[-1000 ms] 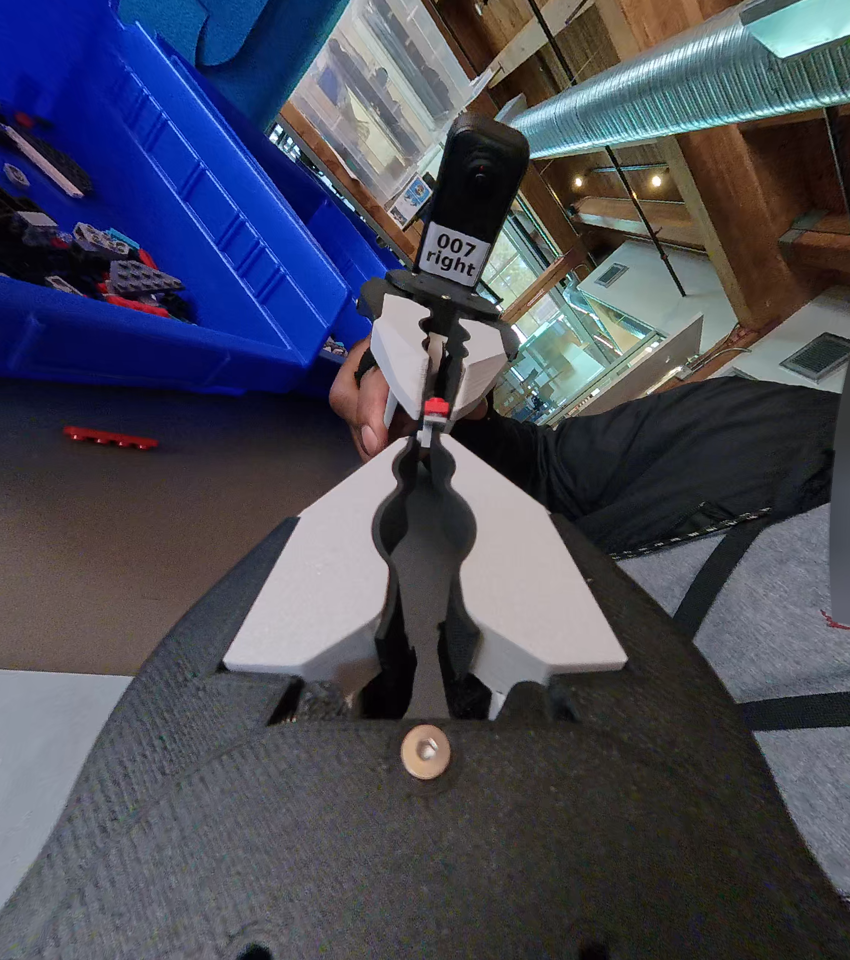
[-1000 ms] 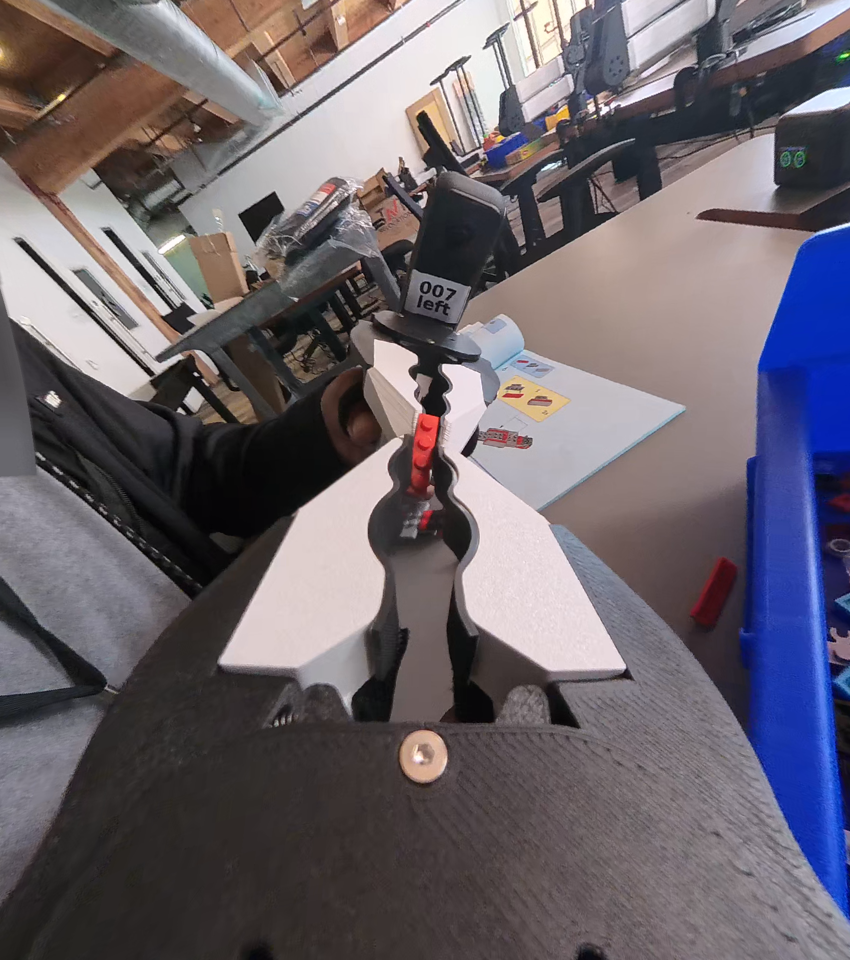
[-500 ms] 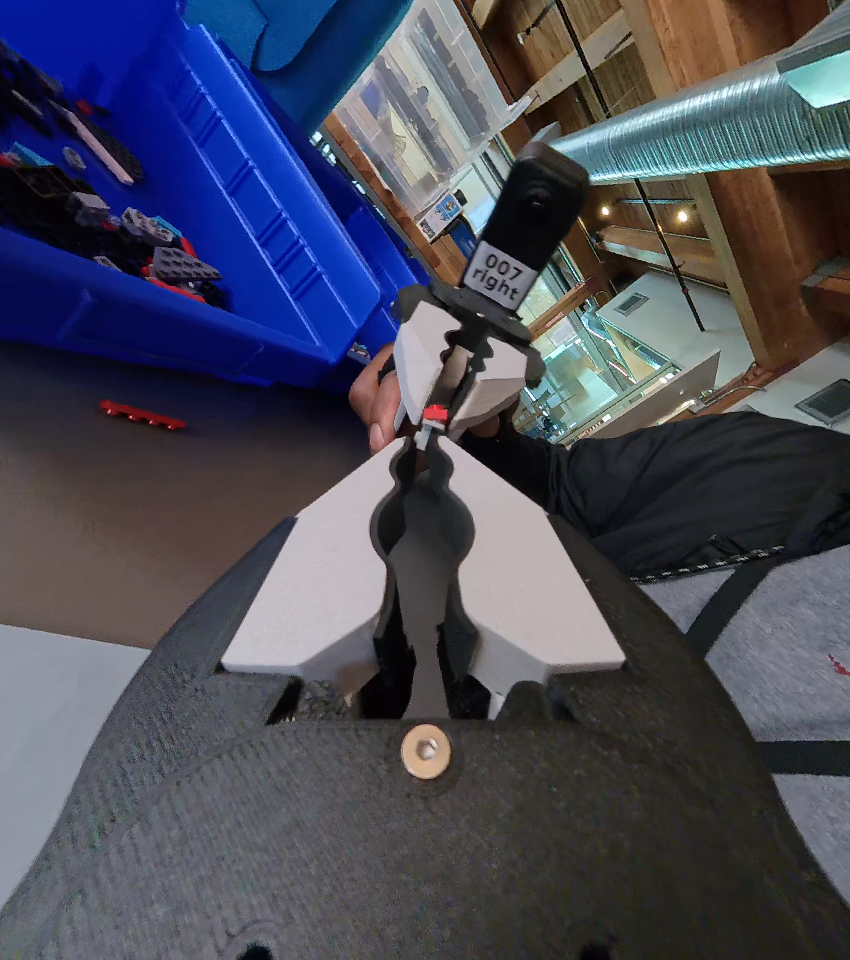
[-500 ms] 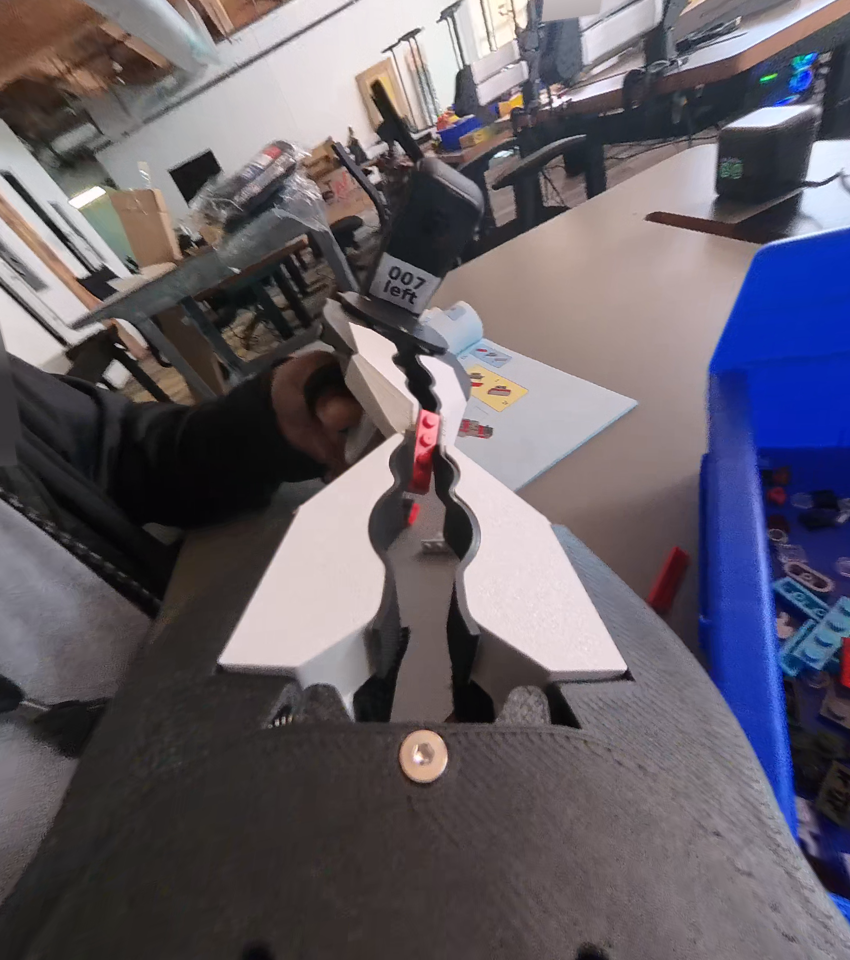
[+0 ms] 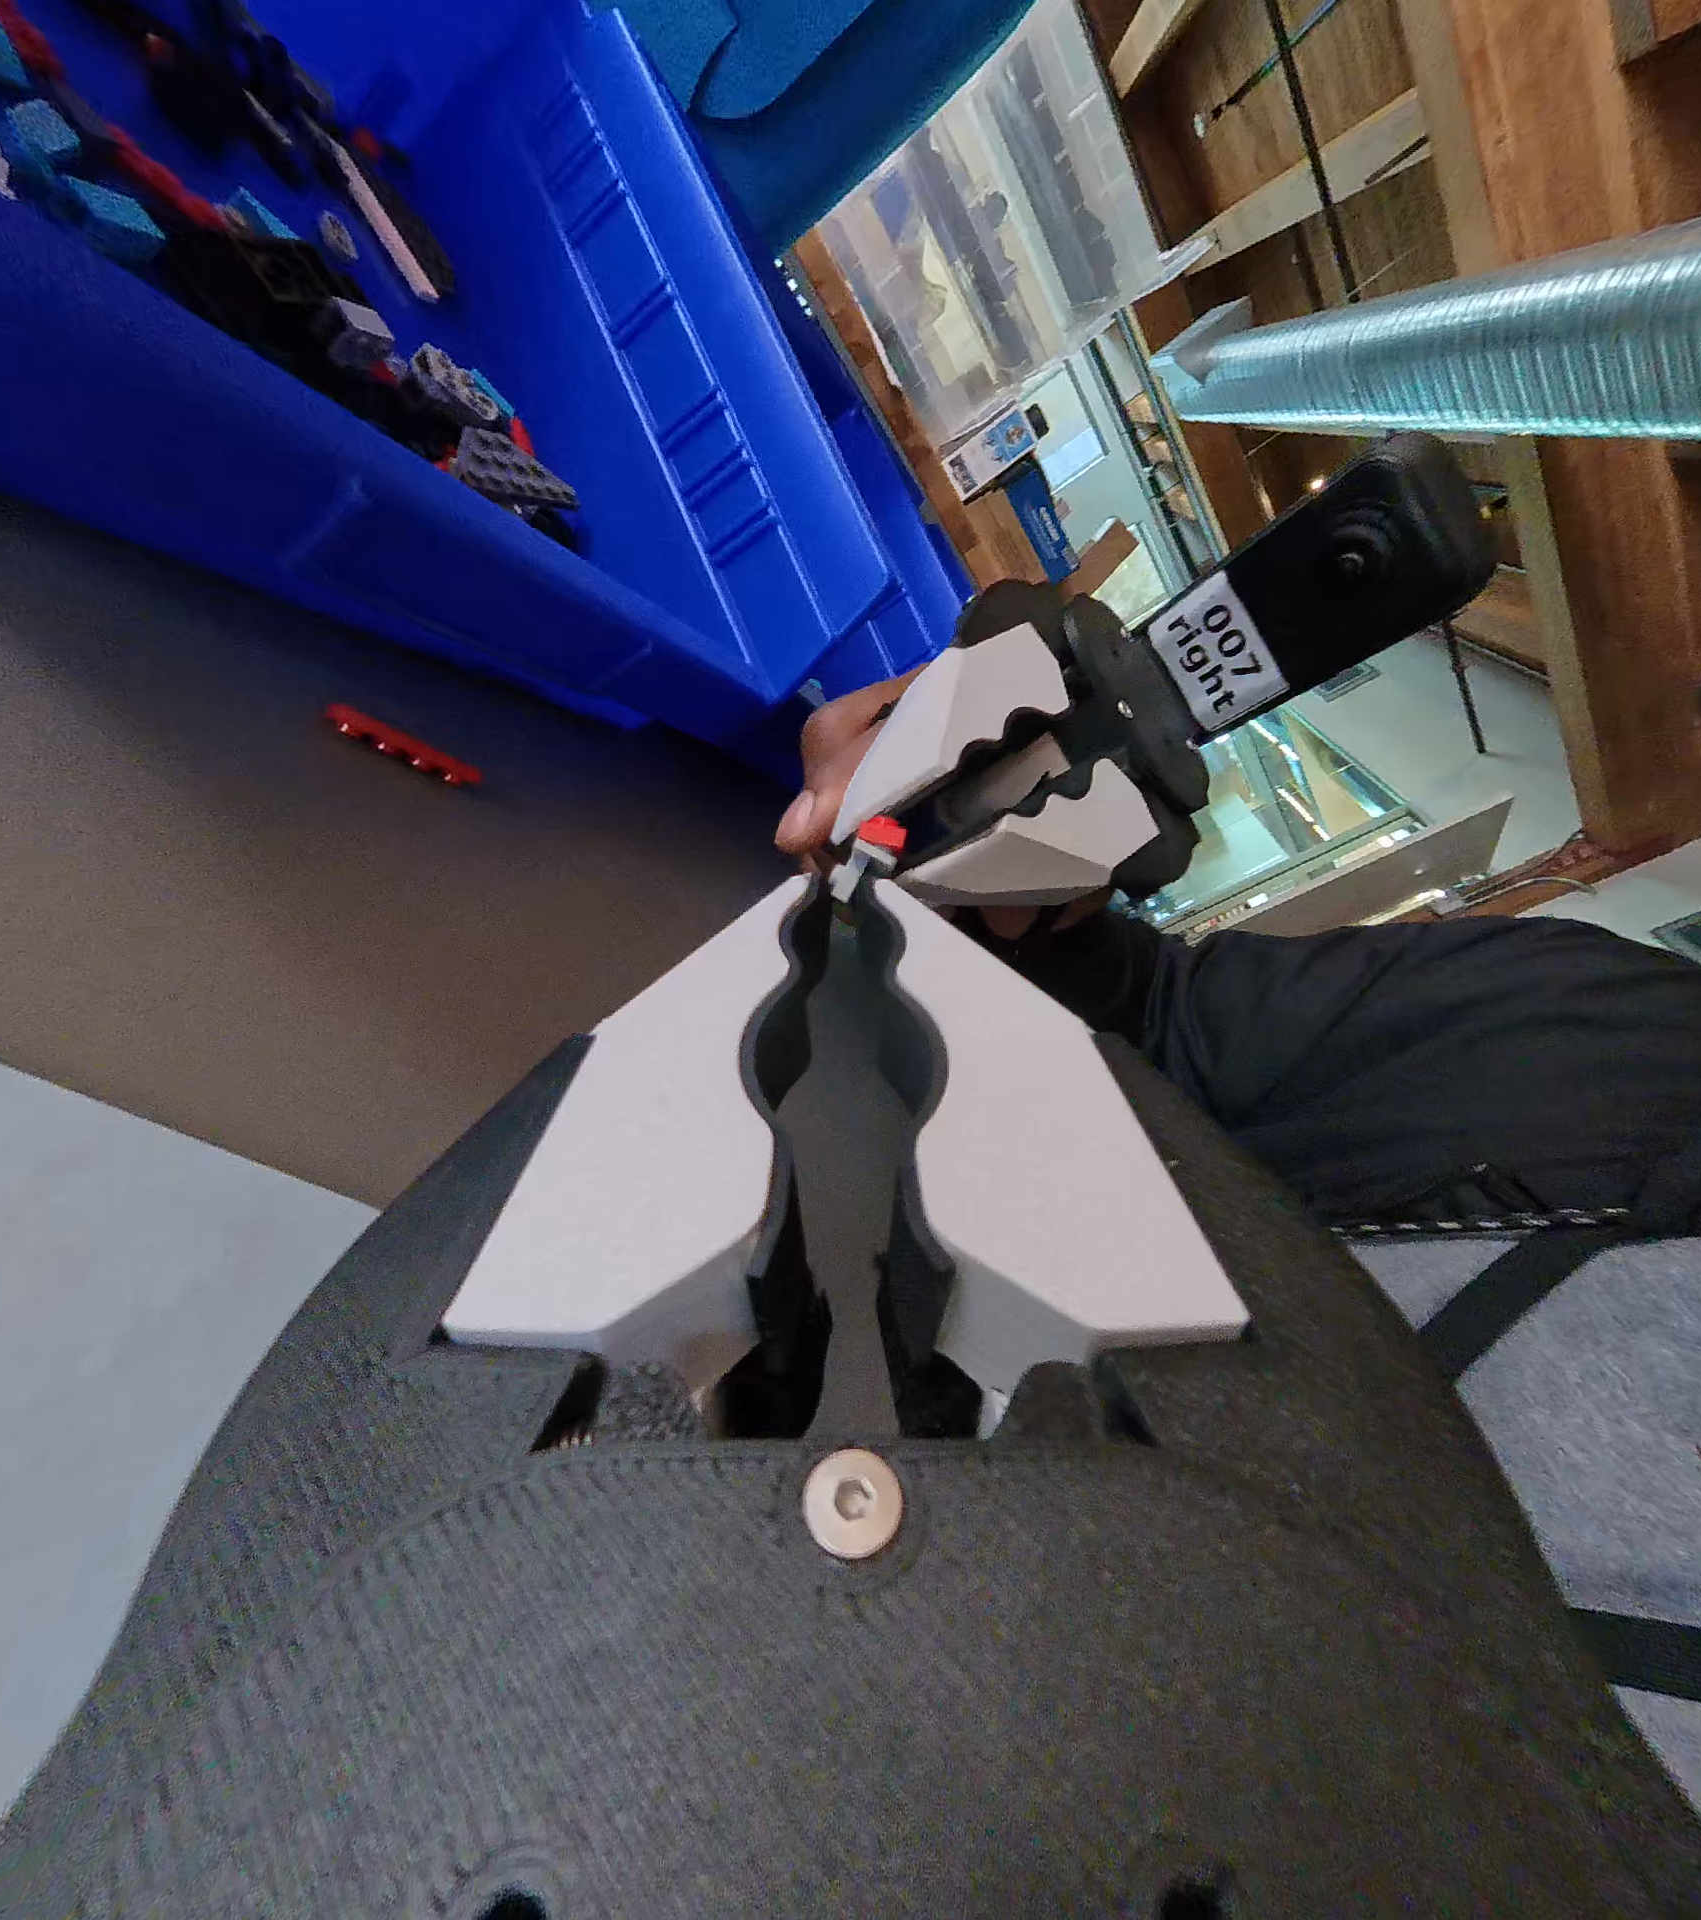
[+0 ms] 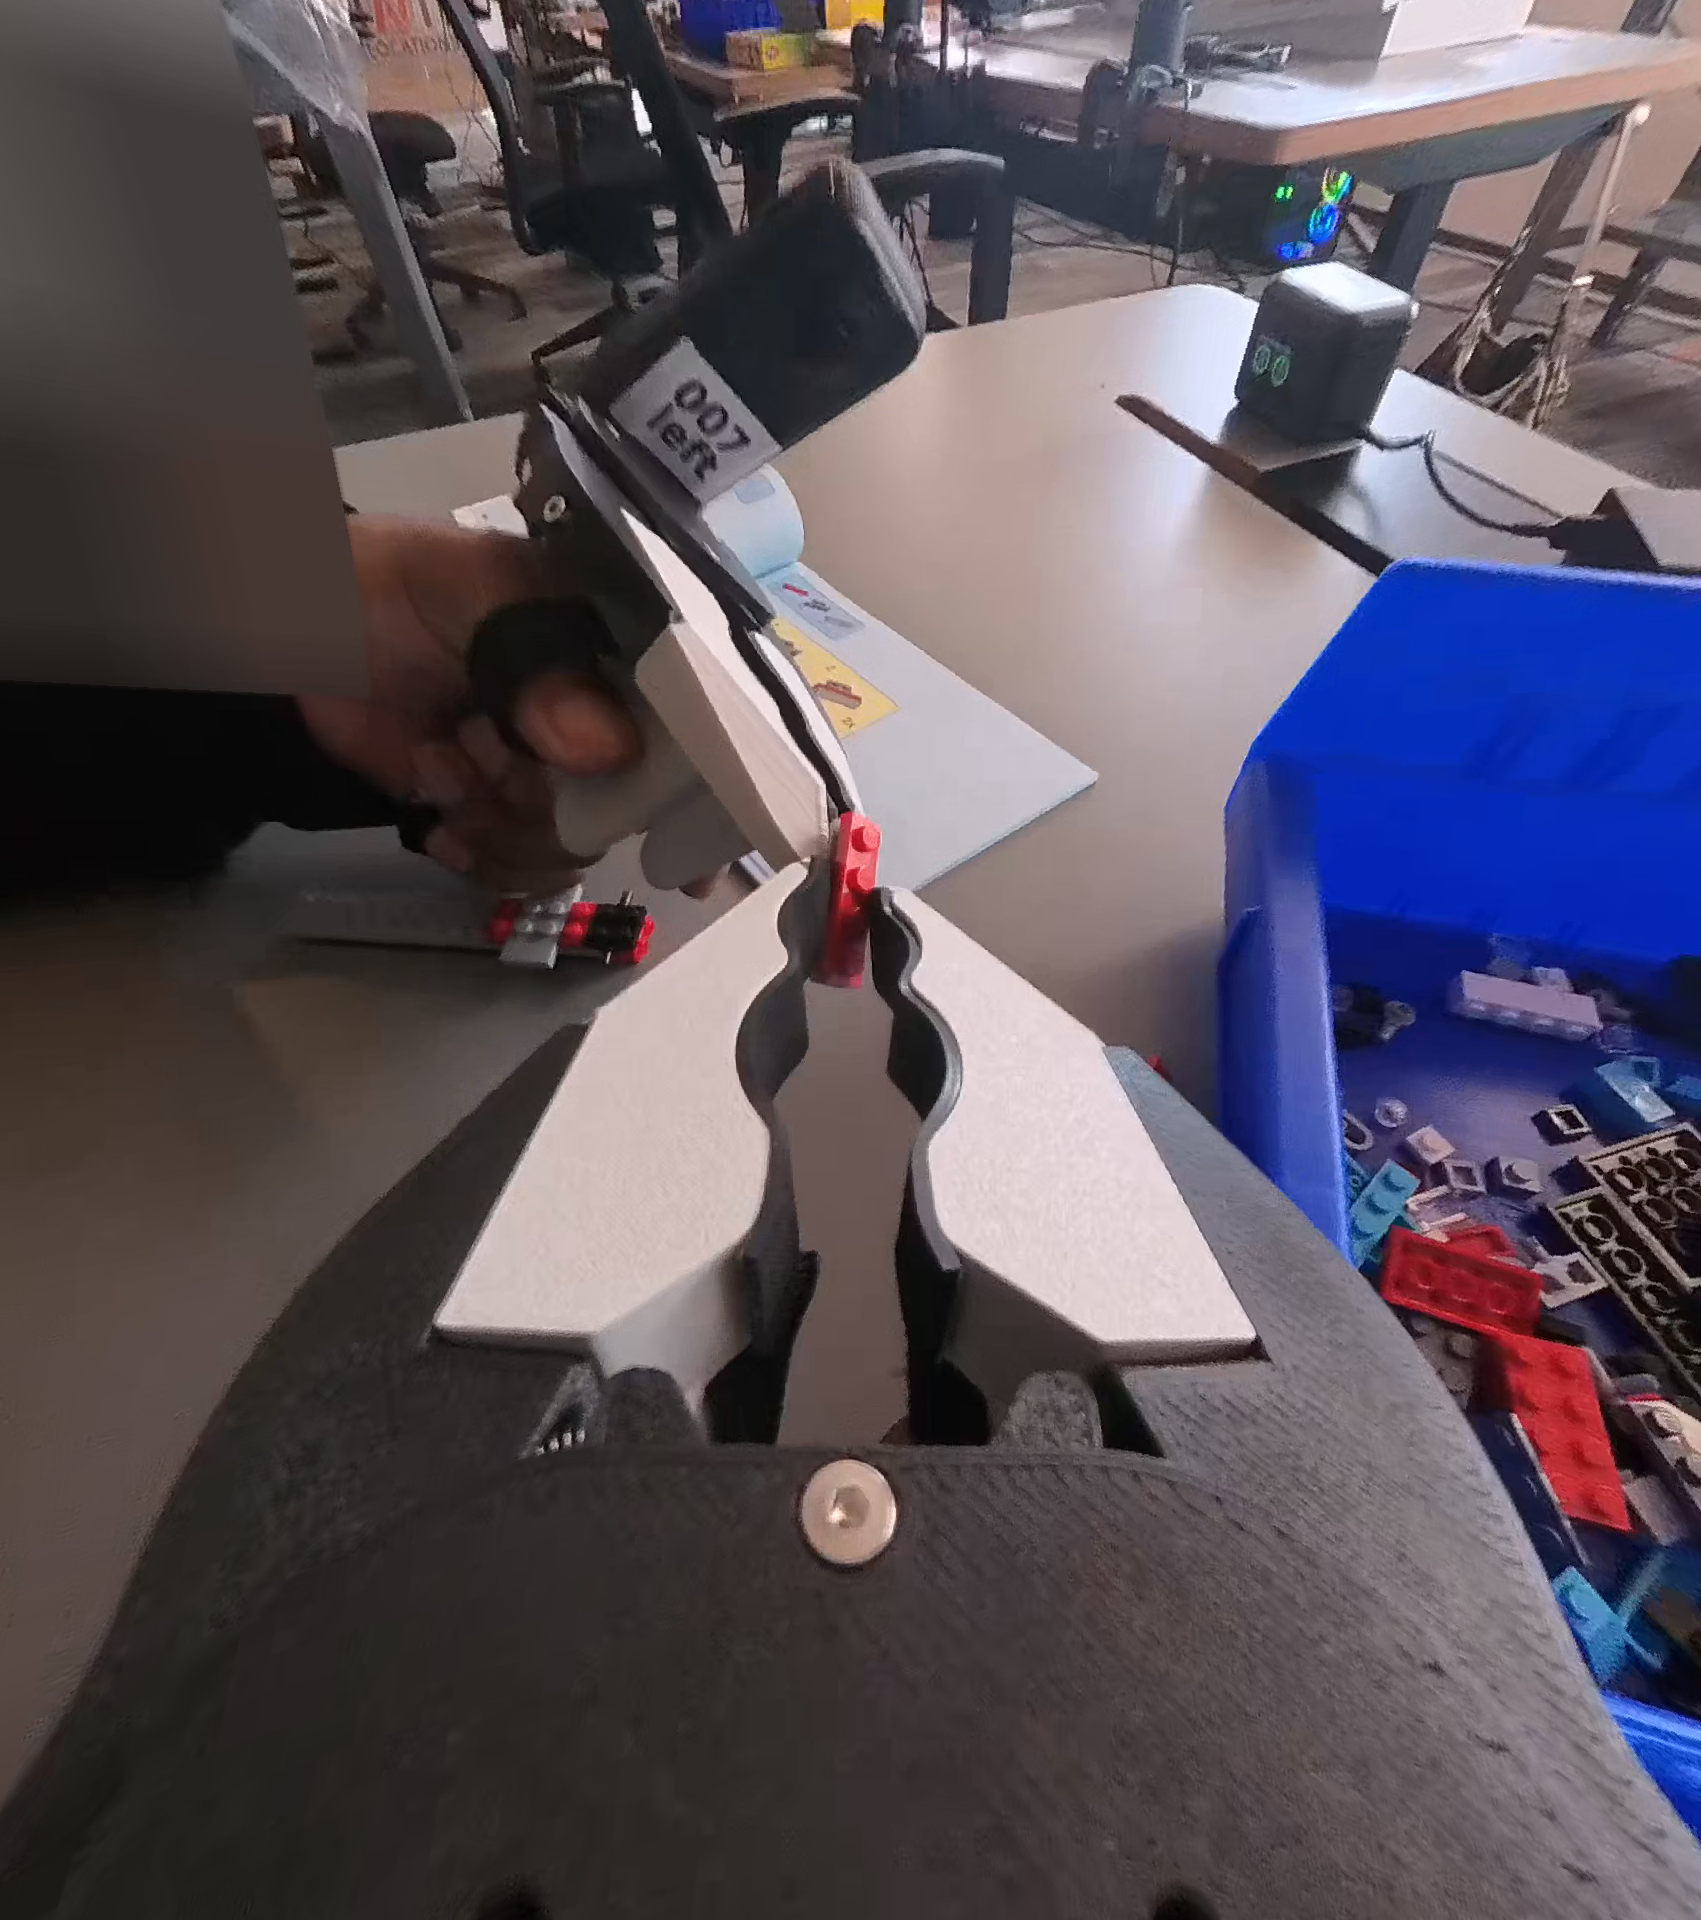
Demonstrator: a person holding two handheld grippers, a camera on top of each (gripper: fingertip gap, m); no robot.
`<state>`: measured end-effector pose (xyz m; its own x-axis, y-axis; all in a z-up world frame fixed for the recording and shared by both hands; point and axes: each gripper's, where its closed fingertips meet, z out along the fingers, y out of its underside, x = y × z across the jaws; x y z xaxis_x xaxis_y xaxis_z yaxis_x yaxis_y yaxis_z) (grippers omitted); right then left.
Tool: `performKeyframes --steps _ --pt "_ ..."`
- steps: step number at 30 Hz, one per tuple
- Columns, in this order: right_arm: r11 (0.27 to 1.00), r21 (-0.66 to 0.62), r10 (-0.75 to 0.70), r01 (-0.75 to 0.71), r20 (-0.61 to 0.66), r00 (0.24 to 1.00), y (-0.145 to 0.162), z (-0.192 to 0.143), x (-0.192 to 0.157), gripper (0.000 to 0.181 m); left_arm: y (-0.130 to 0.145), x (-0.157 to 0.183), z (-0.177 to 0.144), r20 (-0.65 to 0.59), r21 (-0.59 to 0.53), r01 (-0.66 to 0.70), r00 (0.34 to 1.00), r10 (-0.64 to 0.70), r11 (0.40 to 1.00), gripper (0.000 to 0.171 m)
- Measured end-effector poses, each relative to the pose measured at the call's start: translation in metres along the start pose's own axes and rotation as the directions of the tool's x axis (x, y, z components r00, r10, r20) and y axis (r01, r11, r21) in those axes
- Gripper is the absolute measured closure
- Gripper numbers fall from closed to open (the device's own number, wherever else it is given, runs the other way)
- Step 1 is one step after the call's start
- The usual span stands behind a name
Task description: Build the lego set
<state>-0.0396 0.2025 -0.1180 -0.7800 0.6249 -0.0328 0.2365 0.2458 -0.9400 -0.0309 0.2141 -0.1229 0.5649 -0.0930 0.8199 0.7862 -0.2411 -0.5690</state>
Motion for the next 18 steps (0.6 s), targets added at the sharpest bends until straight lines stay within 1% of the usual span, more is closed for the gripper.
performKeyframes --steps 2,5,9,15,18 --pt "1.0 0.021 -0.005 0.005 -0.001 1.0 -0.0036 -0.0016 0.0002 0.17 -0.0011 0.0029 0.0001 -0.026 0.008 0.007 1.0 -0.007 1.0 0.169" --pt "0.997 0.046 -0.054 0.054 -0.017 0.998 -0.0085 -0.0034 -0.0007 0.169 -0.0028 0.0062 -0.0005 -0.049 0.015 0.007 0.999 -0.006 1.0 0.169" --pt "0.995 0.042 -0.088 0.088 -0.015 0.996 -0.008 -0.0035 -0.0027 0.164 -0.0033 0.0076 -0.0008 -0.06 0.017 0.009 0.998 -0.008 1.0 0.169" --pt "0.998 0.048 -0.031 0.029 0.037 0.999 -0.0074 -0.0048 -0.0045 0.165 -0.0026 0.0101 -0.001 -0.064 0.003 -0.038 0.997 0.038 0.999 0.169" --pt "0.999 0.039 -0.034 0.033 0.036 0.999 -0.0058 -0.0048 -0.0041 0.164 -0.002 0.0096 -0.0012 -0.054 -0.004 -0.047 0.997 0.047 0.999 0.169"
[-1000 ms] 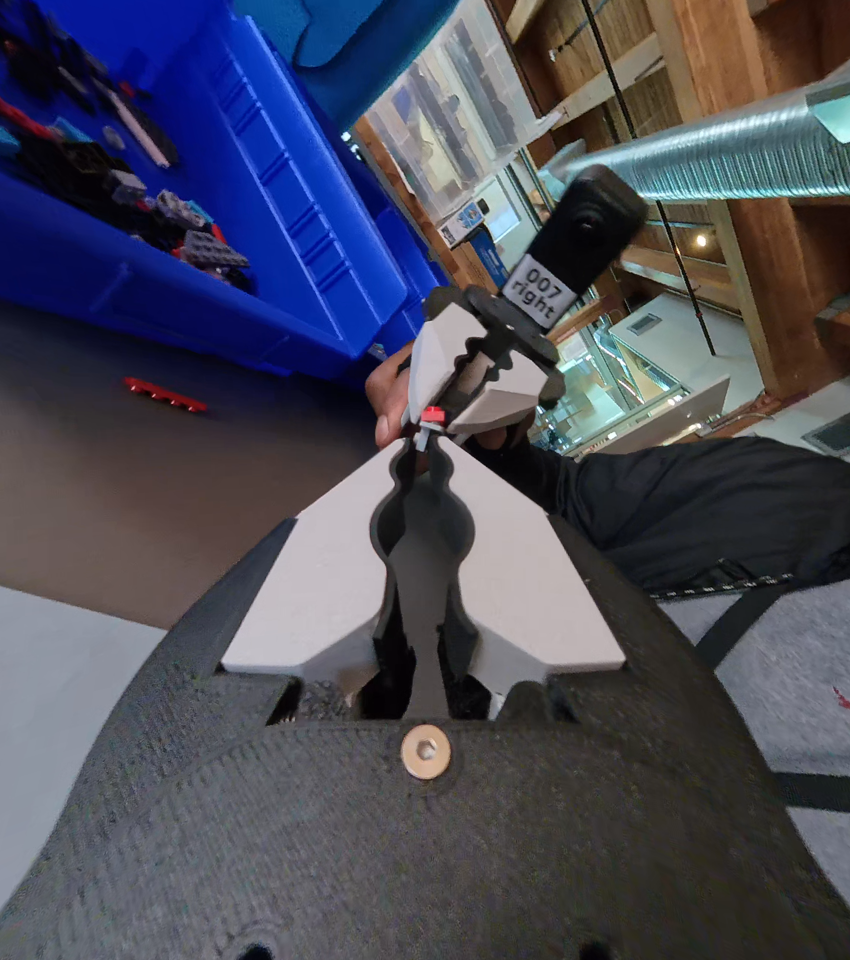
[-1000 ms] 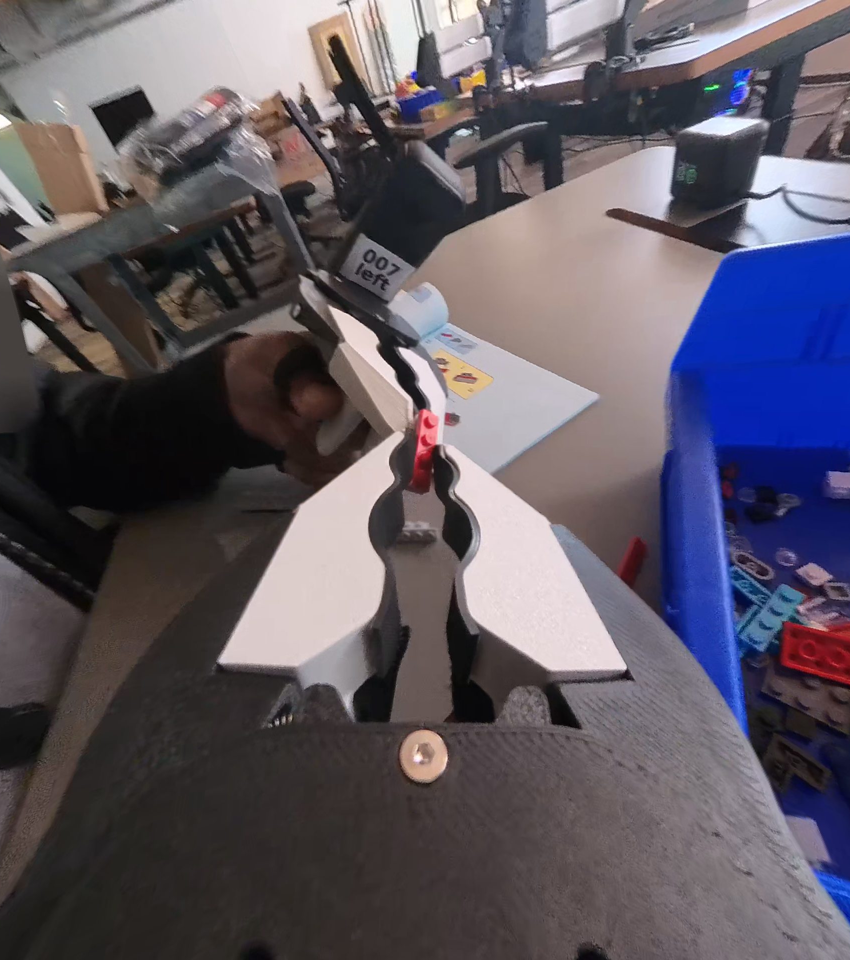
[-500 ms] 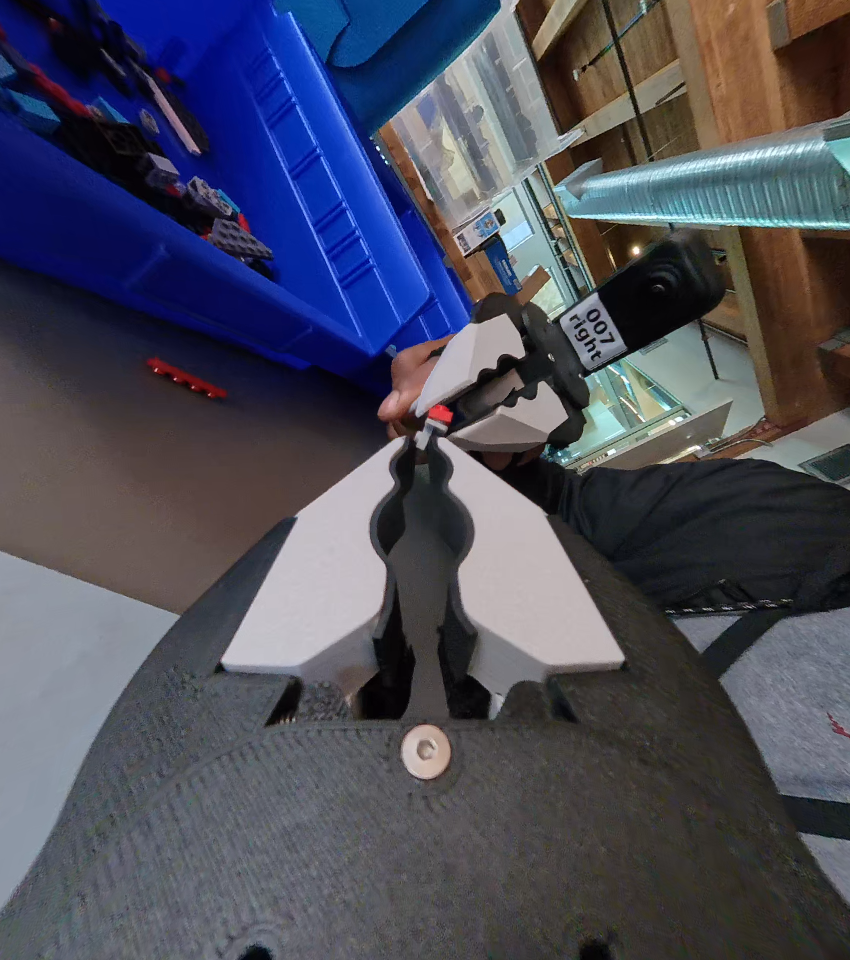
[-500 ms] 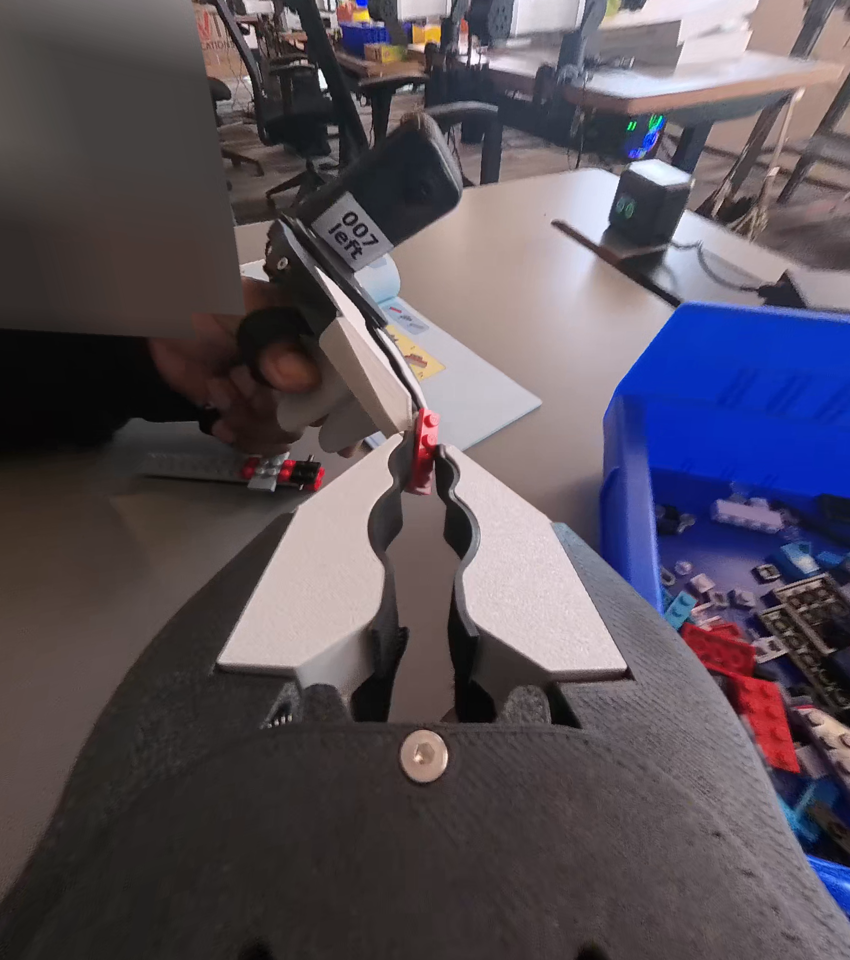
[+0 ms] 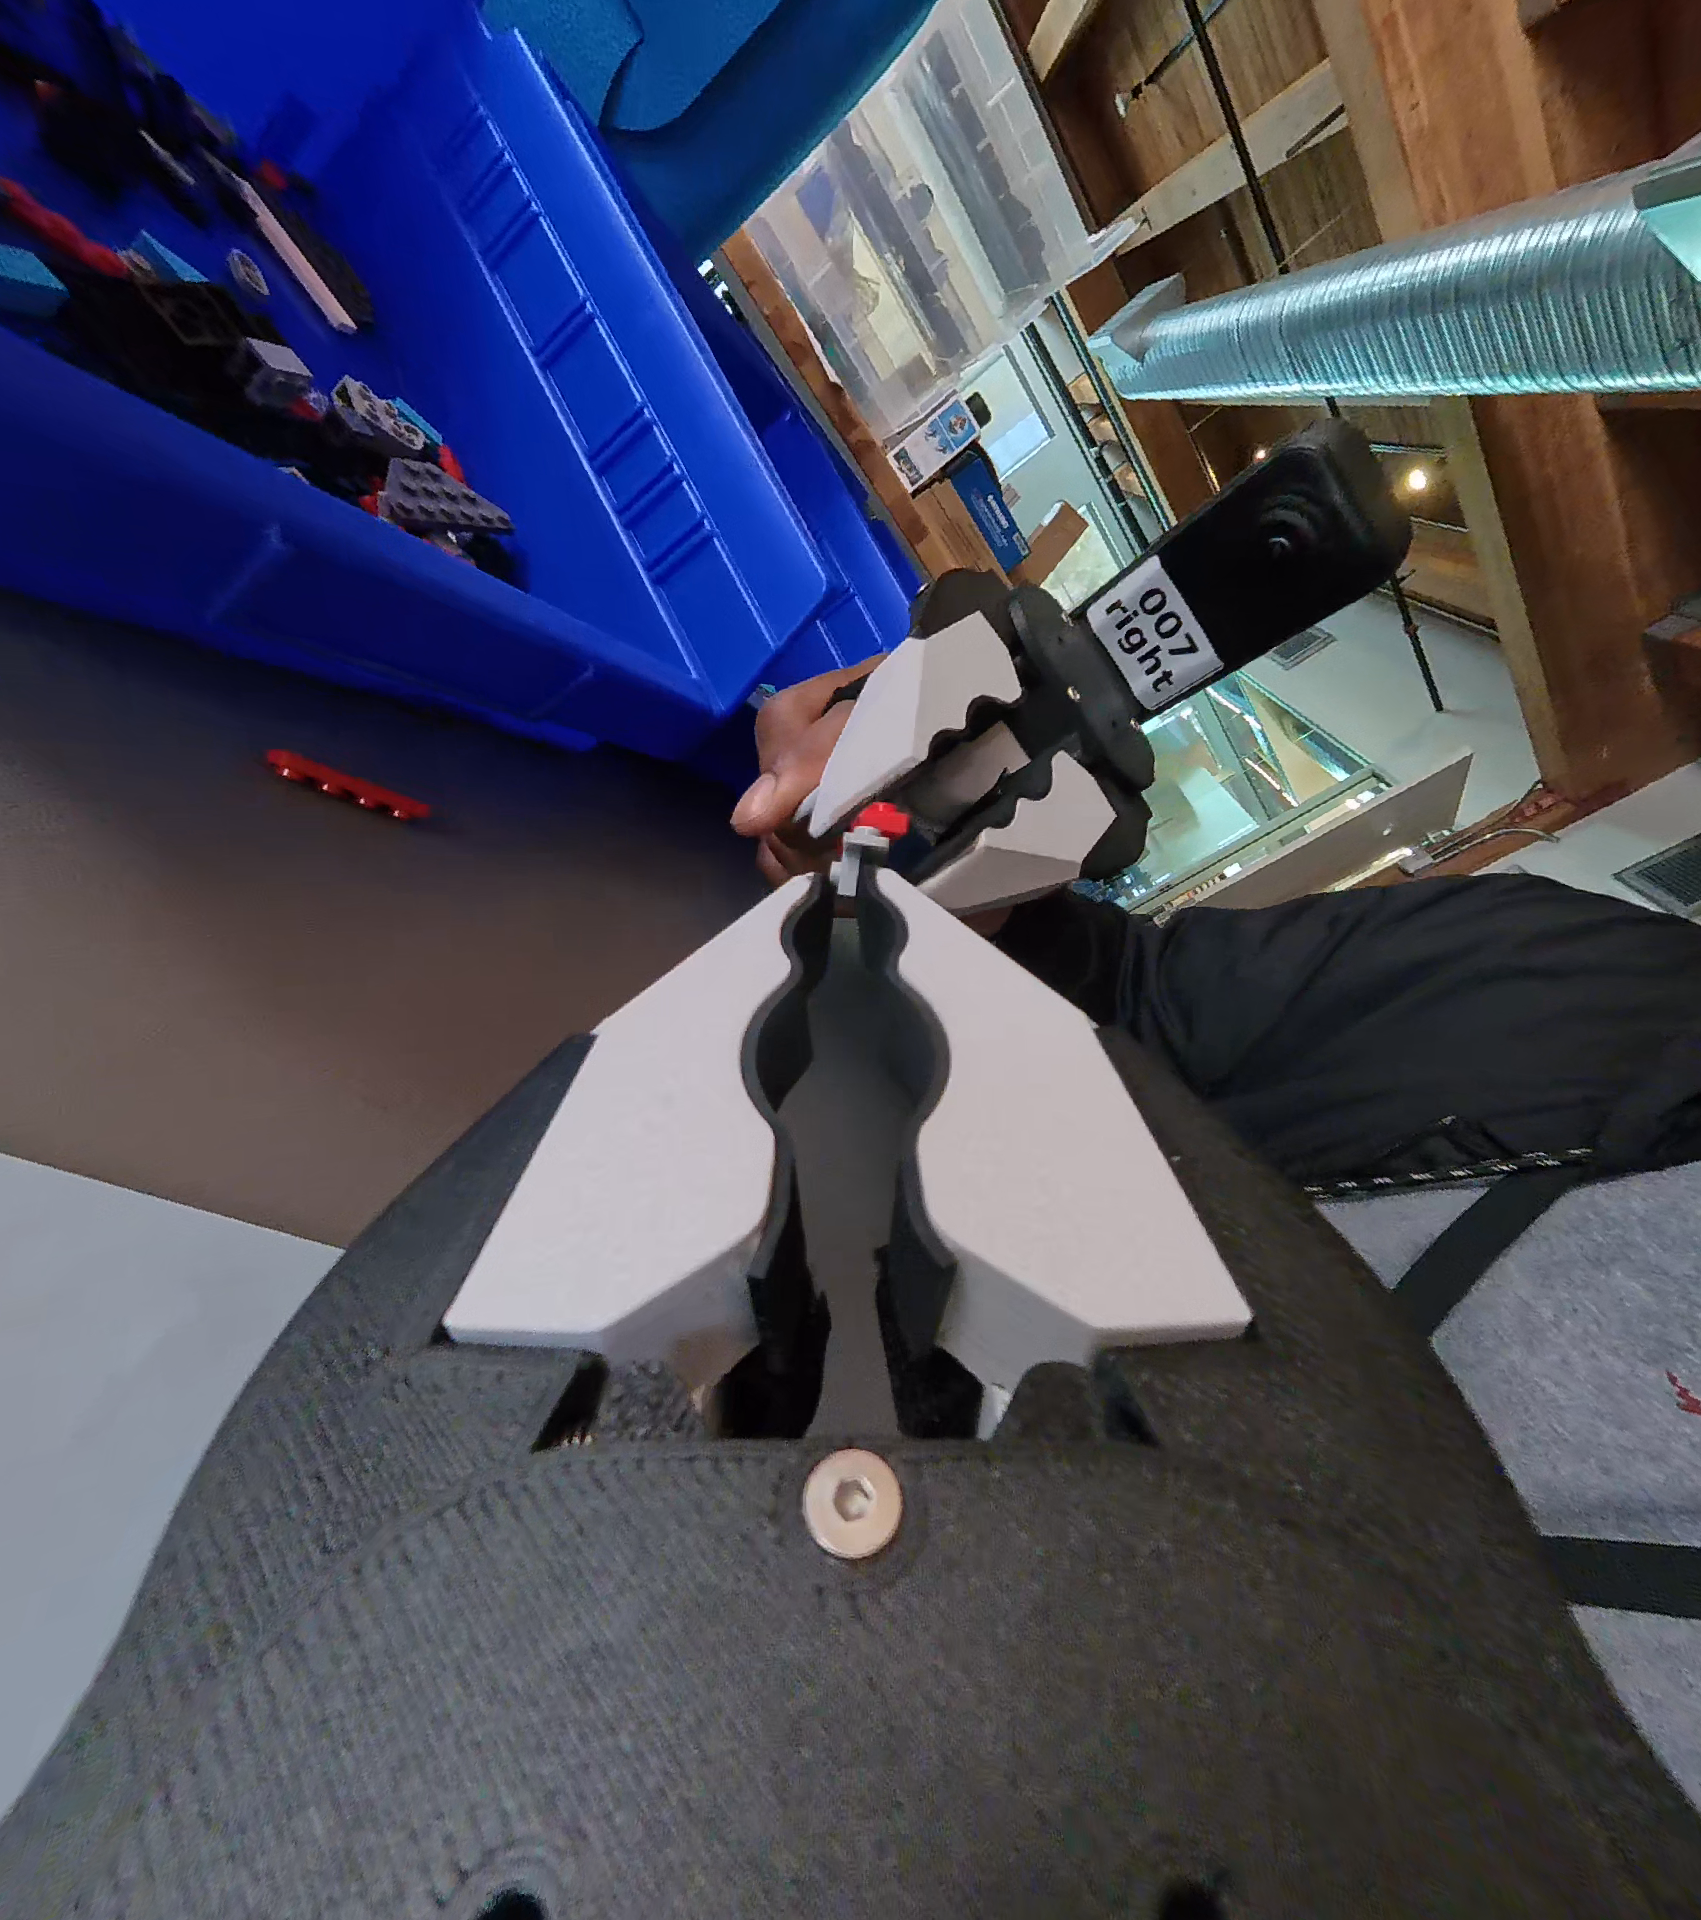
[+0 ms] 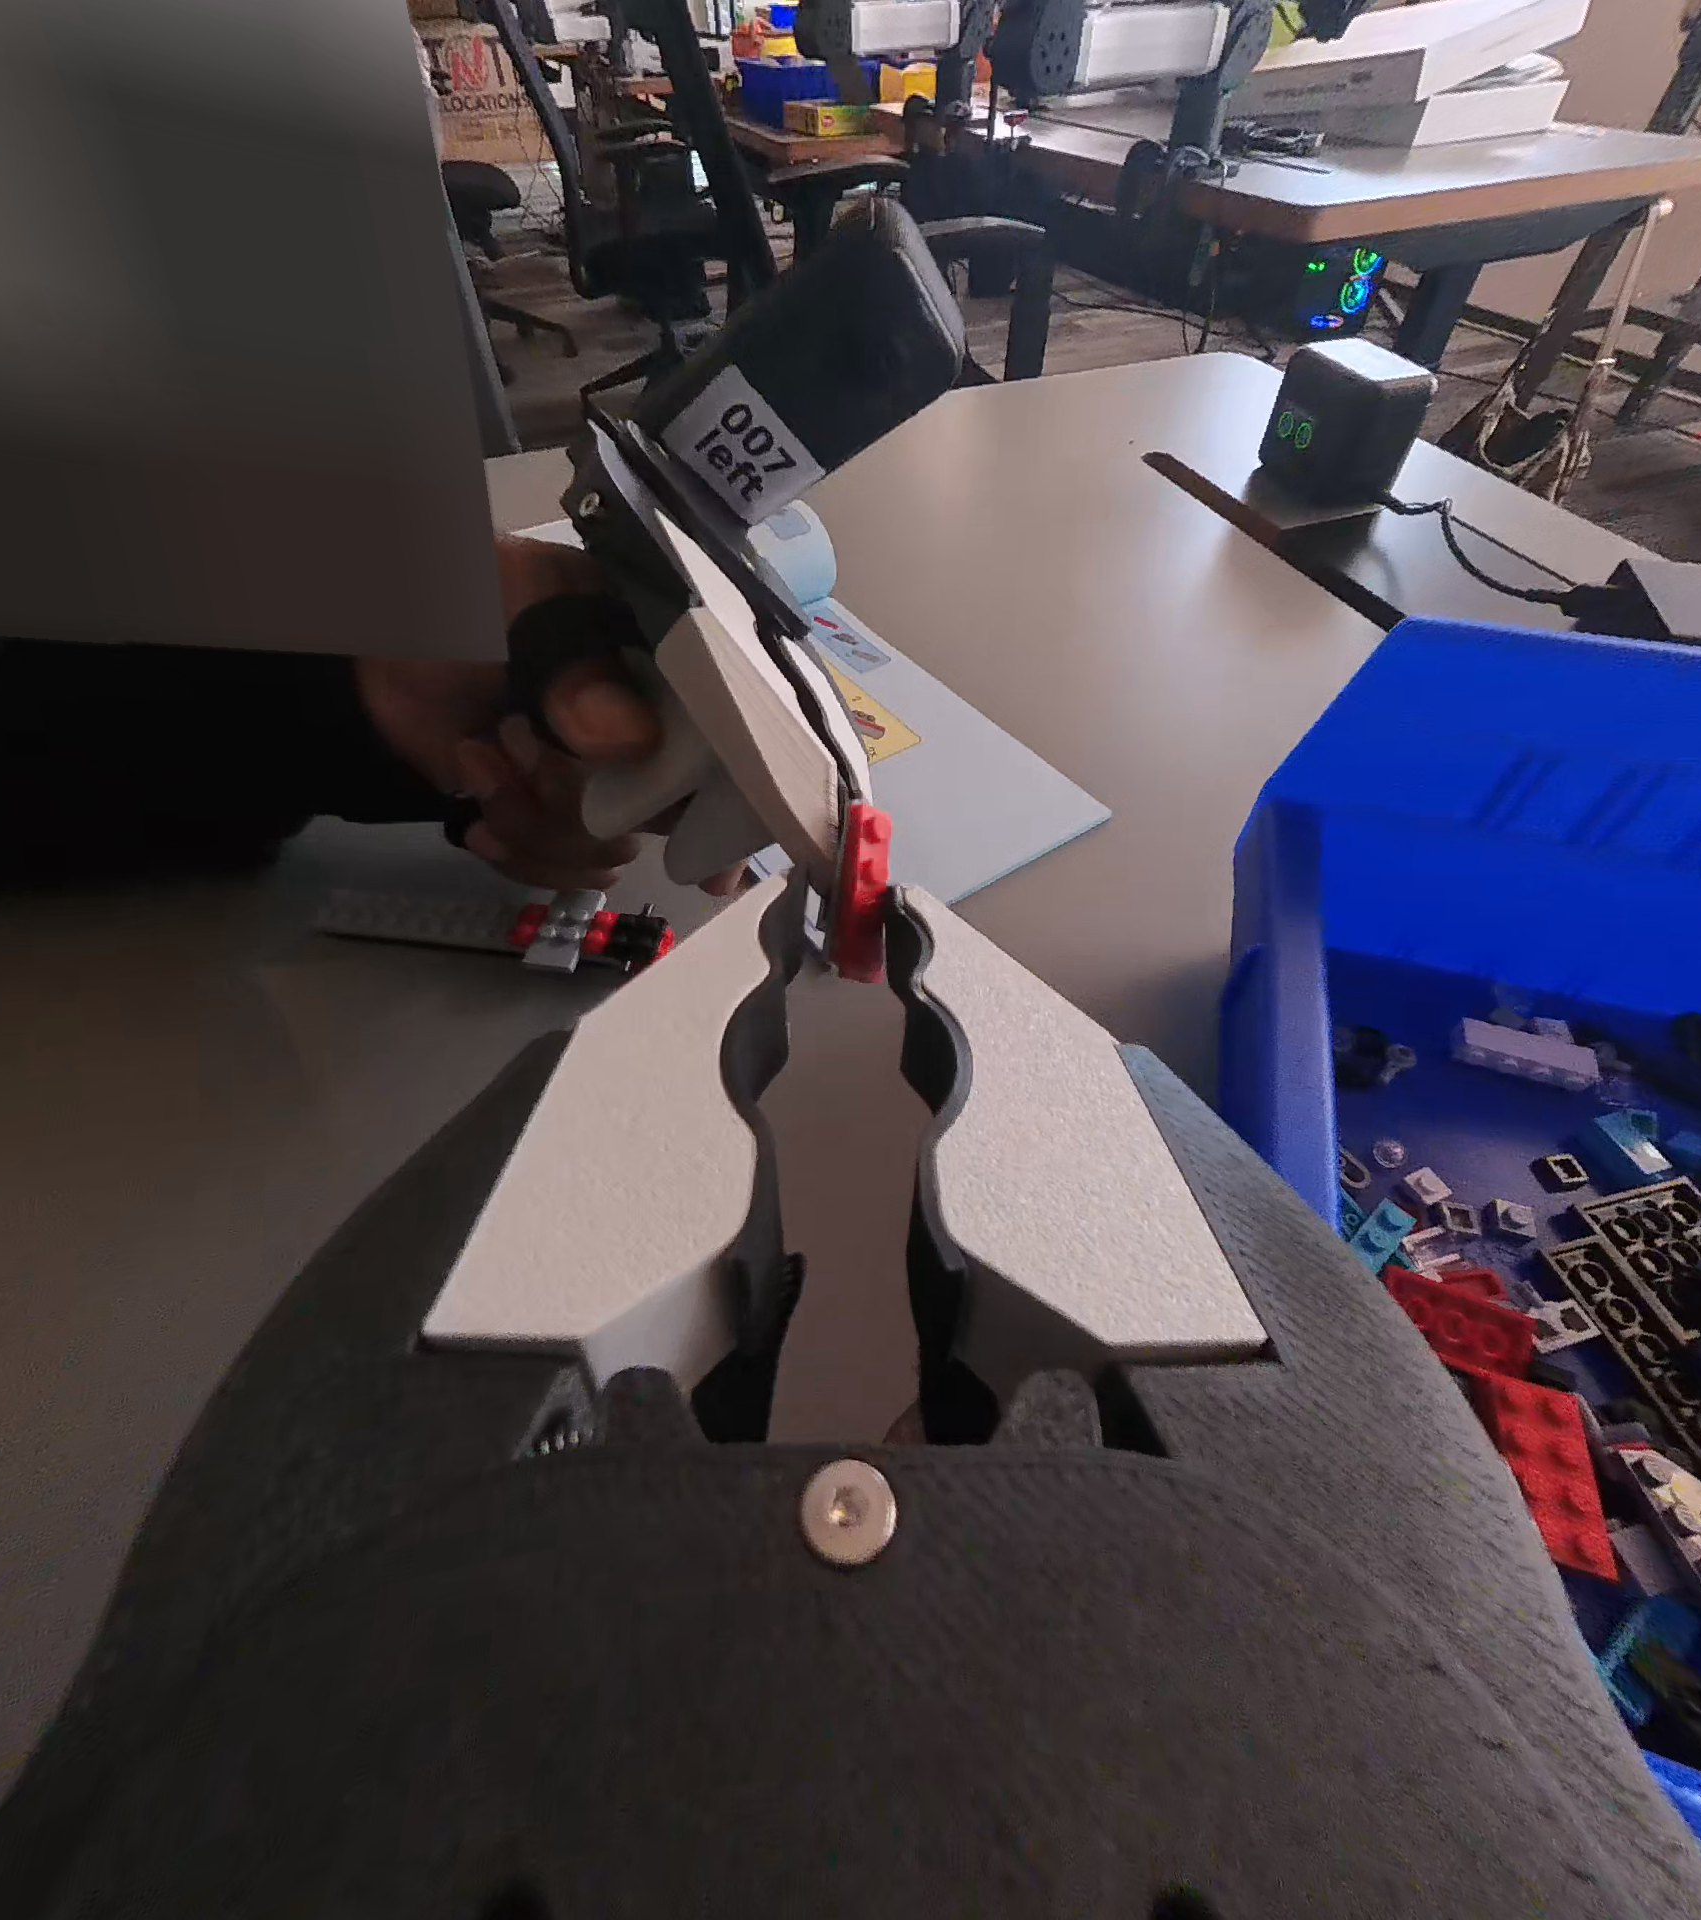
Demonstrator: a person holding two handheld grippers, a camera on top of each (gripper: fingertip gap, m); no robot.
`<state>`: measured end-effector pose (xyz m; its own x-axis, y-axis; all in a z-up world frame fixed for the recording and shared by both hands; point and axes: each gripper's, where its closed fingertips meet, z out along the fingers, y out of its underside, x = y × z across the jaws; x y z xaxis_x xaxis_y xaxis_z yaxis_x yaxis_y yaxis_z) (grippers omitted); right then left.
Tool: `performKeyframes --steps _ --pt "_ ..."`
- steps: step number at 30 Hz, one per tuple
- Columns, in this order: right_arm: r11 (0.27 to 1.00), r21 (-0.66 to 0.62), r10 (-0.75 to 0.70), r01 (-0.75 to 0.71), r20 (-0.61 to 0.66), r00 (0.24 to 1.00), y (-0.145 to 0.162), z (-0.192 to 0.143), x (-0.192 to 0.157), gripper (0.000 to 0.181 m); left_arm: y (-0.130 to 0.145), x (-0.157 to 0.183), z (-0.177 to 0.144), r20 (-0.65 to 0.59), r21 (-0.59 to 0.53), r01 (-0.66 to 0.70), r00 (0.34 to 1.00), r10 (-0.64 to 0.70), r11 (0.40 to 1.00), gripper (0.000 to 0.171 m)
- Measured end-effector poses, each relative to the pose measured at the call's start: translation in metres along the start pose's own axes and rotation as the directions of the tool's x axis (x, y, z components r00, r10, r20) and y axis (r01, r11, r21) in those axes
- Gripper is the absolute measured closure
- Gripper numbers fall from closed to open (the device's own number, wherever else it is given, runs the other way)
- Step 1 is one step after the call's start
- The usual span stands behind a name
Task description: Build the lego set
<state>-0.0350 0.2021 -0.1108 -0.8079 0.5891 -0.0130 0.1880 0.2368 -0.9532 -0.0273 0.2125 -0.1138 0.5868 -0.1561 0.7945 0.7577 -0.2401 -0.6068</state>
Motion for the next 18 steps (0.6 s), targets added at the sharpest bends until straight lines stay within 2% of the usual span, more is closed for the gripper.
performKeyframes --steps 8,14,18 --pt "0.999 -0.051 0.016 -0.015 0.014 1.0 0.012 0.008 -0.004 0.155 0.003 -0.003 0.001 0.025 -0.016 0.001 1.0 -0.001 1.0 0.169" --pt "1.0 -0.022 -0.009 0.008 -0.021 1.0 0.006 0.006 0.0 0.161 0.003 -0.007 0.0 0.047 -0.017 0.019 0.999 -0.018 1.0 0.169" --pt "0.996 -0.044 -0.076 0.074 -0.056 0.996 0.009 0.007 0.002 0.162 0.004 -0.01 0.0 0.051 -0.014 0.037 0.998 -0.037 0.999 0.169"
